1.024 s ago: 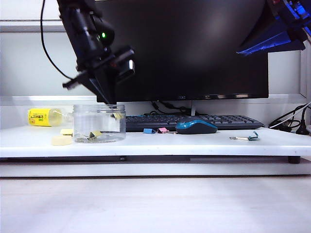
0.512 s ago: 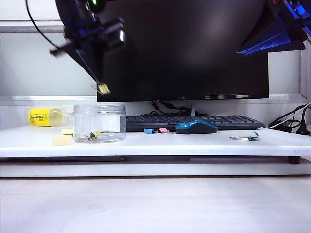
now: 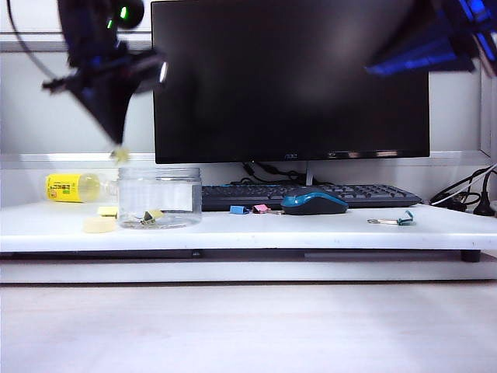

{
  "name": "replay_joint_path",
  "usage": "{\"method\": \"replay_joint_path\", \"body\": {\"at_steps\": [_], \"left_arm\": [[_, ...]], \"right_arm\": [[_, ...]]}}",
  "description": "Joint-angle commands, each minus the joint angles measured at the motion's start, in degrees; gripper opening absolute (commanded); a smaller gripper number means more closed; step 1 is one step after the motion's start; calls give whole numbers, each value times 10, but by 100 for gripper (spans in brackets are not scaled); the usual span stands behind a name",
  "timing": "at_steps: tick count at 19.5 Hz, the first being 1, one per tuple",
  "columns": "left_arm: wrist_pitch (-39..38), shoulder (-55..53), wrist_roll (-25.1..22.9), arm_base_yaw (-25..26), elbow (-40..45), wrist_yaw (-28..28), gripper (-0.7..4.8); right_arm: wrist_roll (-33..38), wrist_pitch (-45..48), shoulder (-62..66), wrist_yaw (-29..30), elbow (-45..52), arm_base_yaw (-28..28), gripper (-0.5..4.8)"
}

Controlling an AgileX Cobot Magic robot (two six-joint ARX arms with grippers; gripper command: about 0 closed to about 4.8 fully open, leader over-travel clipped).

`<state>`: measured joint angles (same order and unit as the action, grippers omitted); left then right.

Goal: Take the clips out of the round transparent plastic box and place them on the table.

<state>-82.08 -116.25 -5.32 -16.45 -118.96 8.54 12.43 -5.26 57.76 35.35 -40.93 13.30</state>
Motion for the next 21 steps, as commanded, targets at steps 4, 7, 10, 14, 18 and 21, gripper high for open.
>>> {"method": "replay_joint_path", "body": {"at_steps": [4, 7, 10, 14, 18, 21], "left_arm": [[16, 2, -31, 33, 71, -19, -5], [26, 2, -31, 54, 72, -17, -5], [52, 2, -31, 59, 89, -17, -5], [77, -4, -30, 59, 112, -18, 40], [85, -4, -26, 59, 112, -19, 156], [82, 3, -4, 59, 108, 7, 156]], "right_arm": [[11, 71, -1, 31, -2, 34, 53], [11, 73, 2, 17, -2, 42, 53], [13, 73, 7, 18, -2, 42, 53], [15, 73, 9, 18, -2, 43, 53], [15, 73, 9, 18, -2, 42, 53], [15, 73, 9, 19, -2, 43, 53]]}}
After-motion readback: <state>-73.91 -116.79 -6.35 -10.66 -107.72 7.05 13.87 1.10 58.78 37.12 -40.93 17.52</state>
